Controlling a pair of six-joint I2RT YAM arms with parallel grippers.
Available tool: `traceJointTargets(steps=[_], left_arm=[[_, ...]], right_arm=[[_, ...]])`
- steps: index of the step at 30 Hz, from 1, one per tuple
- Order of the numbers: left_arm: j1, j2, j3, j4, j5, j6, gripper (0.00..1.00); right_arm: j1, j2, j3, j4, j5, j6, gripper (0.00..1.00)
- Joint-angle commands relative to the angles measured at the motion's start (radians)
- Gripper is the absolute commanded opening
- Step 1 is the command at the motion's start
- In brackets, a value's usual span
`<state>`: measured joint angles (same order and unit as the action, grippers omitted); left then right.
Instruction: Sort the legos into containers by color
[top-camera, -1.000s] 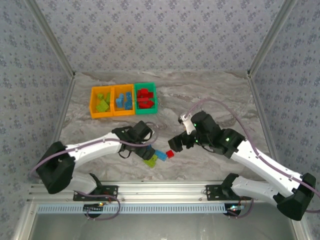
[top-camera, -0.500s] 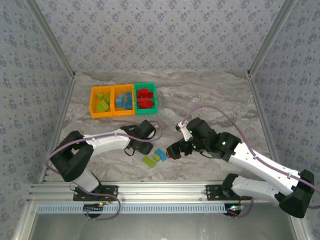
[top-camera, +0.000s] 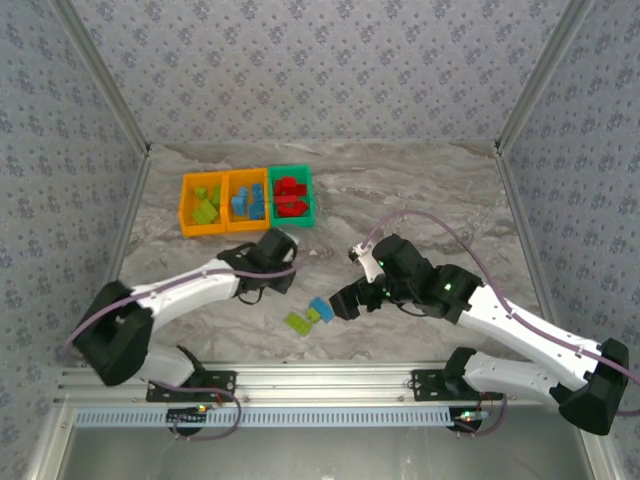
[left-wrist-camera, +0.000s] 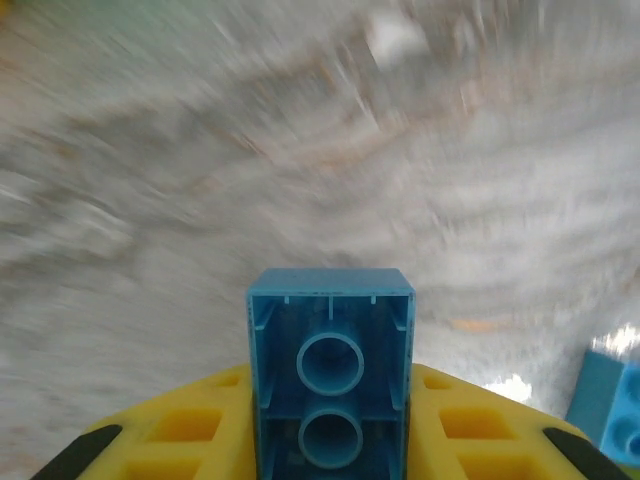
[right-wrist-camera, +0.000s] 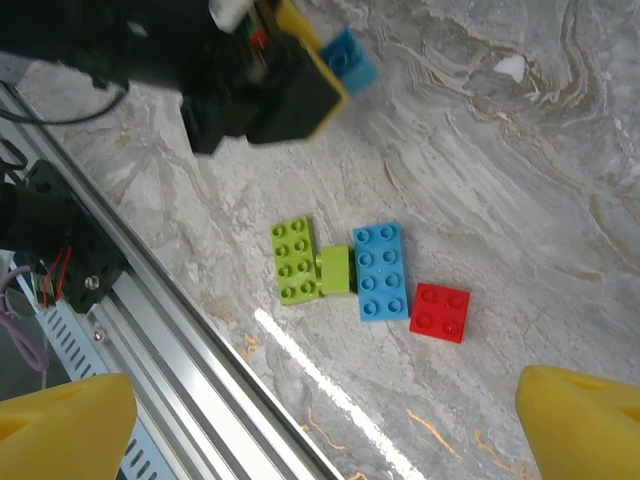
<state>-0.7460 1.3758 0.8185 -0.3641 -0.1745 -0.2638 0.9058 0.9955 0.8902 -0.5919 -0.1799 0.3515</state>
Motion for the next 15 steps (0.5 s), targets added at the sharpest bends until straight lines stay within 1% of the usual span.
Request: traceJointTargets(steps=[1, 4, 6, 9, 11, 13, 15], left_arm=[[0.111, -0.066, 0.065, 0.083, -0.067, 0.004, 0.28], [0.223, -0.017, 0.132, 0.162, -0.098, 0.035, 0.29], [0.294, 0.071, 0.199, 0.211, -0.113, 0.053, 0.29], [0.384, 0.234, 0.331, 0.240, -0.060, 0.045, 0.29], [0.416, 0.334, 0.436, 0.226, -0.037, 0.050, 0.30], [0.438, 0.420, 0.533, 0.200, -0.042, 0.046, 0.33], [0.460, 0.492, 0.624, 0.155, -0.026, 0.033, 0.39]], right_arm=[[0.007, -0.002, 0.032, 0.020, 0.014, 0.003, 1.00], [0.006, -0.002, 0.027, 0.026, 0.017, 0.006, 1.00], [0.007, -0.003, 0.024, 0.025, 0.022, 0.012, 1.00], [0.010, -0.010, 0.019, 0.016, 0.036, 0.024, 1.00], [0.011, -0.022, 0.013, 0.011, 0.040, 0.033, 1.00], [0.012, -0.037, 0.006, 0.006, 0.042, 0.042, 1.00], [0.017, -0.058, 0.001, 0.000, 0.054, 0.051, 1.00]])
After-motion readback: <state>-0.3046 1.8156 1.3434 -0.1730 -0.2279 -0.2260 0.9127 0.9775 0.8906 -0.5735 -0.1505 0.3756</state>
